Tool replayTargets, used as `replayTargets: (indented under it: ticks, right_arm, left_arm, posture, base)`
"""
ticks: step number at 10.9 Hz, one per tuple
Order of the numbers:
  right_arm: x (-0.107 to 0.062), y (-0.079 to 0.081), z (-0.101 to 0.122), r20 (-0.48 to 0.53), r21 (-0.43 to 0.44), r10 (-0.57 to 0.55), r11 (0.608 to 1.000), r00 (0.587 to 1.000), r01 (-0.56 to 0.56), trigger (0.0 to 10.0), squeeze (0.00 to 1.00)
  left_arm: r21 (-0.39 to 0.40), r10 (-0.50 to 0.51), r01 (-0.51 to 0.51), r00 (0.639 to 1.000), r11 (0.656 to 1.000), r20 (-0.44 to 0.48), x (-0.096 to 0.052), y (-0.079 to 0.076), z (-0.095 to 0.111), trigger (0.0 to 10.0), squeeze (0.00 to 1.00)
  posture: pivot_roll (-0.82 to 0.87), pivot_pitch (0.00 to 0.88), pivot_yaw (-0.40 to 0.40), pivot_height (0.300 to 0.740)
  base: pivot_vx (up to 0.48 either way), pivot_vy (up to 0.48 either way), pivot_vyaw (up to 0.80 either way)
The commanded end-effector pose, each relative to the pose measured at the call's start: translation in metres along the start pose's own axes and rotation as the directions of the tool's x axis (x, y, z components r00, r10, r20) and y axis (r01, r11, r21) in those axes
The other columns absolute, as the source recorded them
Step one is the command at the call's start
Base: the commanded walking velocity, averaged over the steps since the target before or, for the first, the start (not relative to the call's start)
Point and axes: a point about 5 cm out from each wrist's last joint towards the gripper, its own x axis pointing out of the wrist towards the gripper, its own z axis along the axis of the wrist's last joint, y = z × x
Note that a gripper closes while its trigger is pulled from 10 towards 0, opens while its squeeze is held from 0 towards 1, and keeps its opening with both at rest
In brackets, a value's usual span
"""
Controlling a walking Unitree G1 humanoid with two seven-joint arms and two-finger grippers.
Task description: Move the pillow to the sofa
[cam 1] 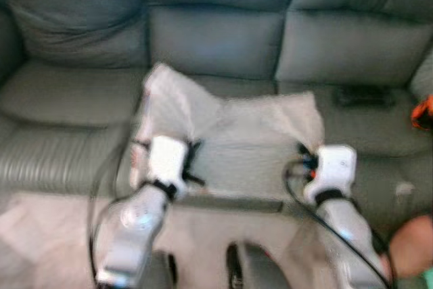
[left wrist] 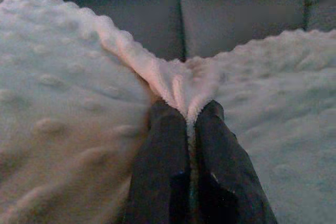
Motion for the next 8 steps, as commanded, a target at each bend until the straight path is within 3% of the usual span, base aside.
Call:
replayTargets:
  ticks: [1, 4, 8]
  right_arm:
    - [-0.001, -0.001, 0.001, 0.008, 0.011, -0.021, 1.000, 1.000, 0.021, 10.0, 0.00]
    - [-0.001, 0.001, 0.001, 0.006, 0.014, -0.023, 1.000, 1.000, 0.023, 10.0, 0.00]
    - [0.002, -0.002, 0.001, -0.017, 0.039, -0.059, 0.997, 0.998, 0.060, 10.0, 0.00]
  left_arm:
    - [0.018, 0.031, -0.031, 0.999, 0.999, 0.014, -0.005, 0.011, 0.003, 10.0, 0.00]
    - [0.034, 0.021, -0.020, 1.000, 0.999, -0.011, -0.004, 0.012, -0.001, 10.0, 0.00]
    - [0.156, 0.067, -0.061, 0.997, 0.986, -0.039, 0.014, 0.045, -0.006, 10.0, 0.00]
  posture:
    - [-0.05, 0.223, -0.030, 0.740]
    - [-0.06, 0.235, -0.027, 0.740]
    - [-0.06, 0.327, -0.015, 0.740]
  base:
    - [0.277, 0.000, 0.00]
    - [0.000, 0.000, 0.00]
    - [0.000, 0.000, 0.00]
